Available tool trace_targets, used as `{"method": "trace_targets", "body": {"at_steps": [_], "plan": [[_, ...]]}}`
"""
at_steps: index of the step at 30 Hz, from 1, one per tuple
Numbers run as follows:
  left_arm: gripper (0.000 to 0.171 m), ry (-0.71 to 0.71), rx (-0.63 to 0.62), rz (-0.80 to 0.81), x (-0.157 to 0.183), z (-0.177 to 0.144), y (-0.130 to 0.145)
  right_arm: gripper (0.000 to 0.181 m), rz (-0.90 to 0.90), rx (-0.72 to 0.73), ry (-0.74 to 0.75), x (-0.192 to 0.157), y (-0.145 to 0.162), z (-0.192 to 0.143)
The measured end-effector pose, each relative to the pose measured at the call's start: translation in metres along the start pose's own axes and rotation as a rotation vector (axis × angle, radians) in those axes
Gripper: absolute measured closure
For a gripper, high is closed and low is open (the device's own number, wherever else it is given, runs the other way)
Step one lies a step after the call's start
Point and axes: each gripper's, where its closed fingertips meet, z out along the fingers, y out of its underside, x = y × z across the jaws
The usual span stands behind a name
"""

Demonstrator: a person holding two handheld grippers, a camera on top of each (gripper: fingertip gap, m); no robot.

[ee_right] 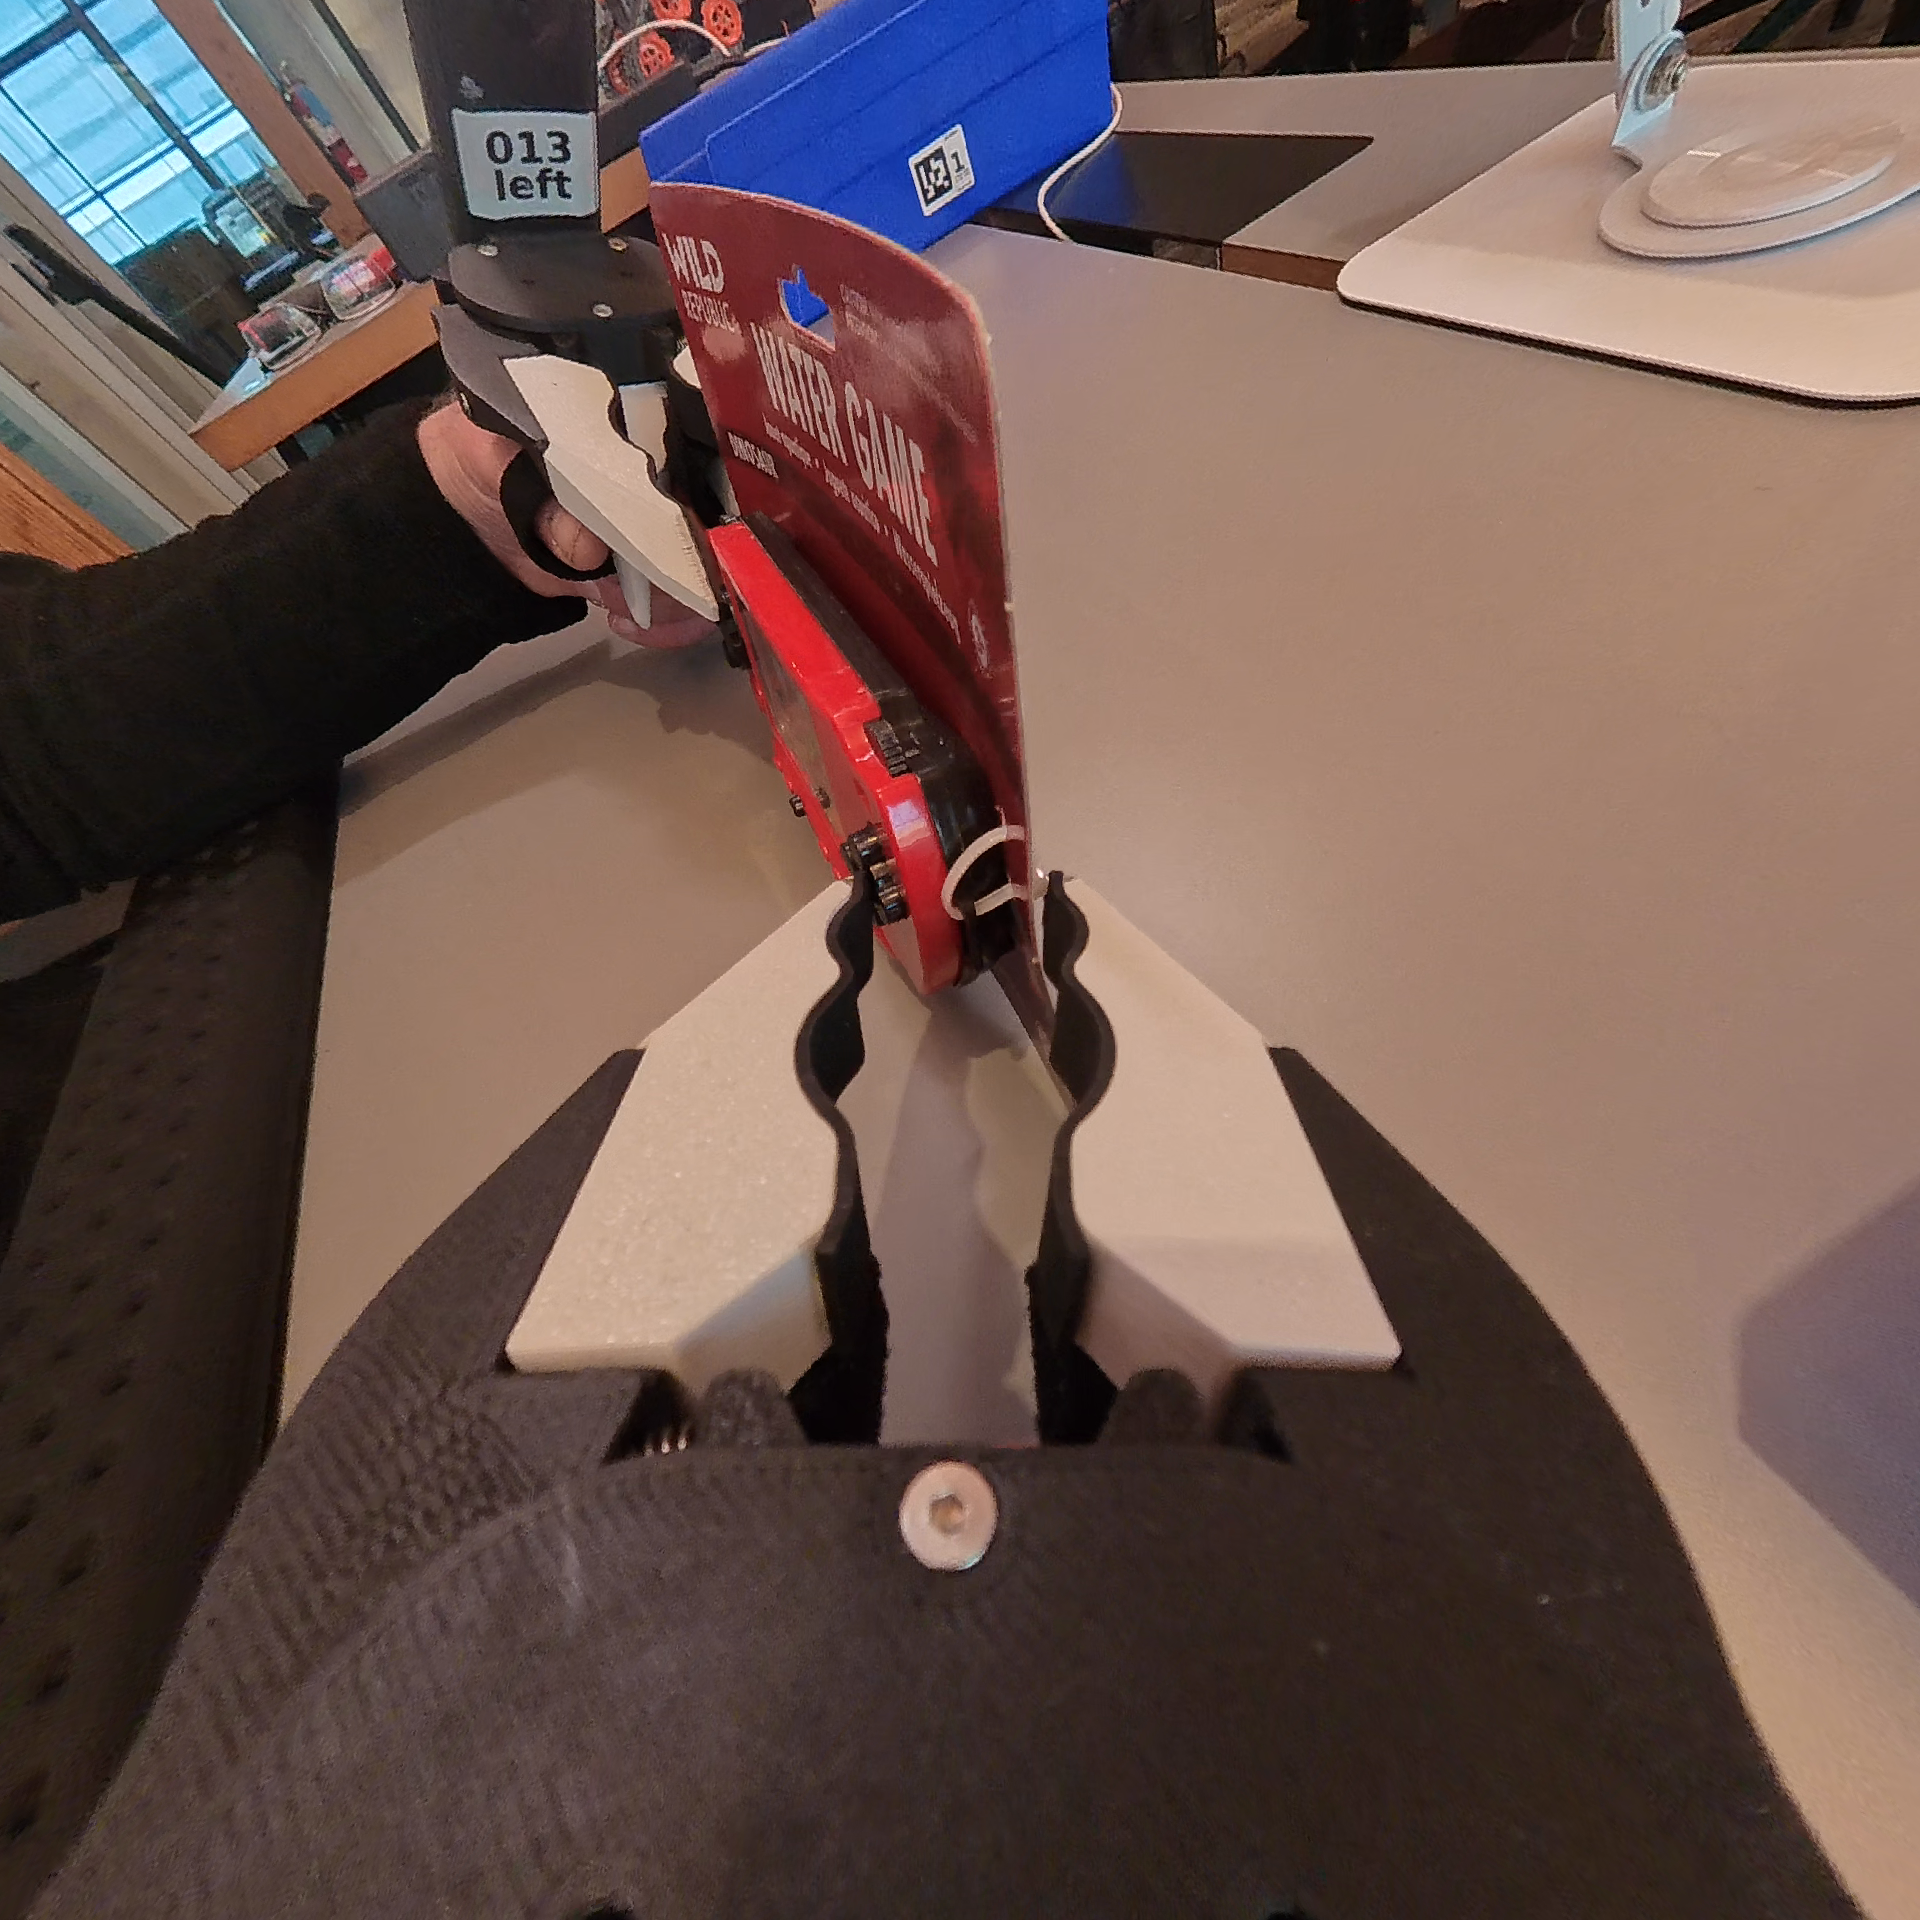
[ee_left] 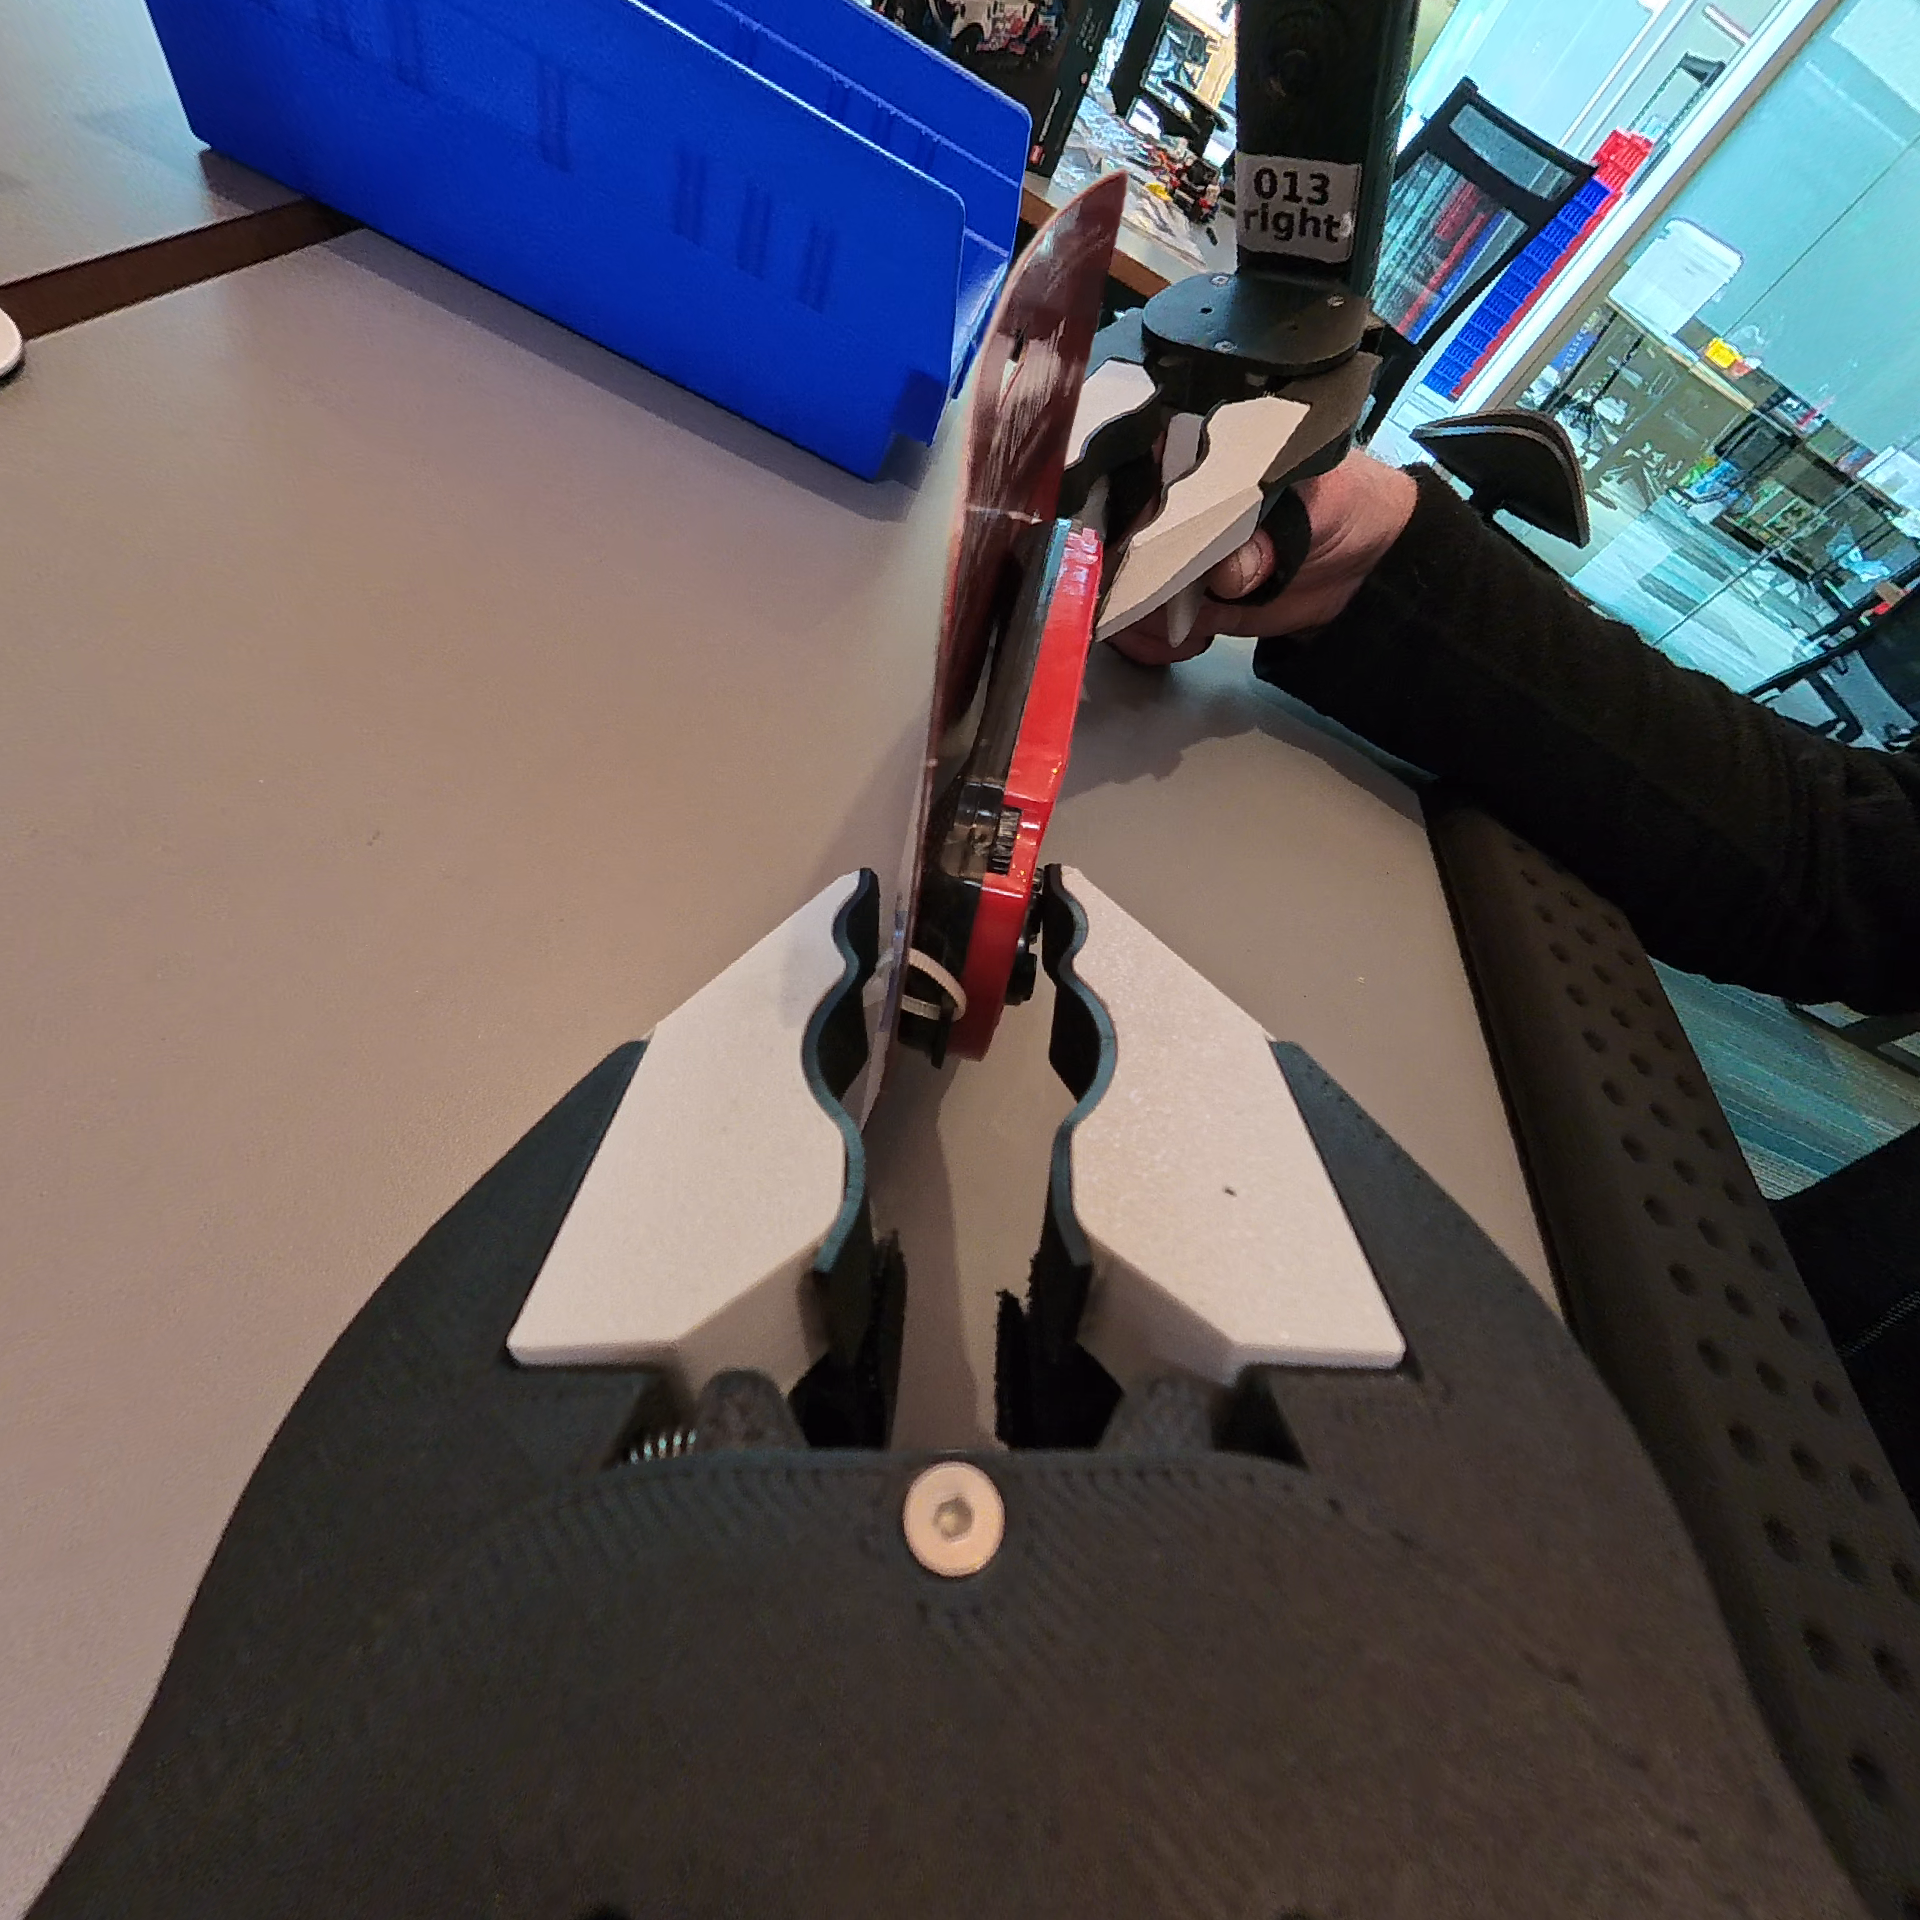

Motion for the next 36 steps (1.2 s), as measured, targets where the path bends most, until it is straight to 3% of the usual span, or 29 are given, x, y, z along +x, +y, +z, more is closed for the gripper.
{"method": "trace_targets", "body": {"at_steps": [12,19,21,36], "plan": [[0.142,-0.016,-0.006,0.026,0.001,0.0,0.0,0.152,-0.017,-0.014,0.009,-0.001,0.001,0.0],[0.143,-0.044,-0.034,0.067,0.006,-0.002,0.004,0.135,-0.104,-0.066,0.032,-0.008,0.006,0.011],[0.143,-0.052,-0.035,0.073,0.007,-0.005,0.005,0.142,-0.129,-0.087,0.049,-0.007,0.008,0.014],[0.145,-0.013,-0.027,0.069,0.008,-0.006,0.007,0.153,-0.122,-0.084,0.047,-0.005,0.009,0.016]]}}
